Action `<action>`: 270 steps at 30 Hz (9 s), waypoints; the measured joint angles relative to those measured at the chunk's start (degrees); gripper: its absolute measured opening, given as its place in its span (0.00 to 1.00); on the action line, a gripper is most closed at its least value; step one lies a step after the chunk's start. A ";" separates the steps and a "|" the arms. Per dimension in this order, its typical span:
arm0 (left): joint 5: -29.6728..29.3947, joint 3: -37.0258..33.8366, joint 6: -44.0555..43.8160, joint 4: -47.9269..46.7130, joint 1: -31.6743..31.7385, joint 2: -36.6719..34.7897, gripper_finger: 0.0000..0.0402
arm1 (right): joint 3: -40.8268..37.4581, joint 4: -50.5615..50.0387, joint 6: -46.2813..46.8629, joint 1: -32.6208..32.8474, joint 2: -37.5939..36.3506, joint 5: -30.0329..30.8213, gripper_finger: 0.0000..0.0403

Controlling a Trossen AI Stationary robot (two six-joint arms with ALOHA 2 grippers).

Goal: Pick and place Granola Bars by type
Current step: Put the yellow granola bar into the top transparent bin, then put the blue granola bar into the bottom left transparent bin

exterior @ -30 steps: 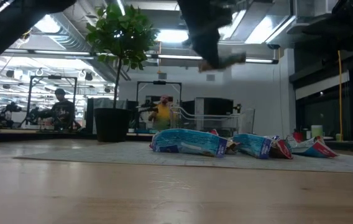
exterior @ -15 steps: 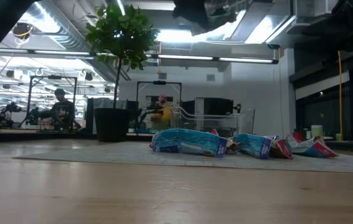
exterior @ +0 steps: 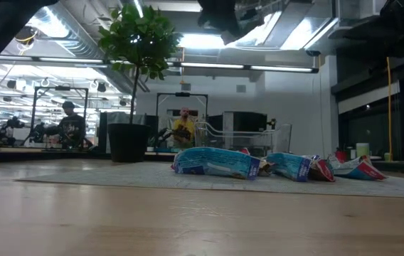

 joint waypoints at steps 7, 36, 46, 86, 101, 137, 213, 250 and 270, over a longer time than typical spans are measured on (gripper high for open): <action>-0.98 -0.02 1.38 2.23 3.27 1.37 0.05 | 0.00 1.24 -0.13 -0.01 0.01 -0.01 0.53; 3.77 0.02 -1.77 2.20 4.52 19.87 0.05 | 0.00 1.22 -1.70 0.00 0.02 0.03 0.53; 3.45 0.04 -2.64 -0.72 4.74 23.53 0.05 | 0.00 1.19 -1.71 -0.02 0.02 0.01 0.53; 0.68 0.48 -3.05 -2.20 0.84 19.86 0.33 | 0.00 3.53 -0.19 -0.02 0.02 -0.01 0.53; 1.07 0.50 1.17 -2.46 -5.88 10.44 0.33 | 0.00 3.40 -0.37 -0.01 0.02 0.00 0.53; 14.08 -1.16 5.95 -24.76 -19.96 3.15 0.32 | 0.00 3.28 -0.17 -0.01 0.02 0.01 0.53; 6.28 -39.39 -3.10 6.87 -22.87 8.59 0.38 | 0.00 1.09 -0.20 -0.02 0.02 -0.43 0.53; 9.10 -21.57 -10.21 -15.62 -26.67 4.90 0.03 | 0.00 1.10 -0.06 -0.02 0.08 -0.45 0.53; -5.44 -21.59 -16.18 -25.18 -26.50 -7.60 0.03 | 0.00 0.68 -0.23 0.00 0.13 -0.43 0.53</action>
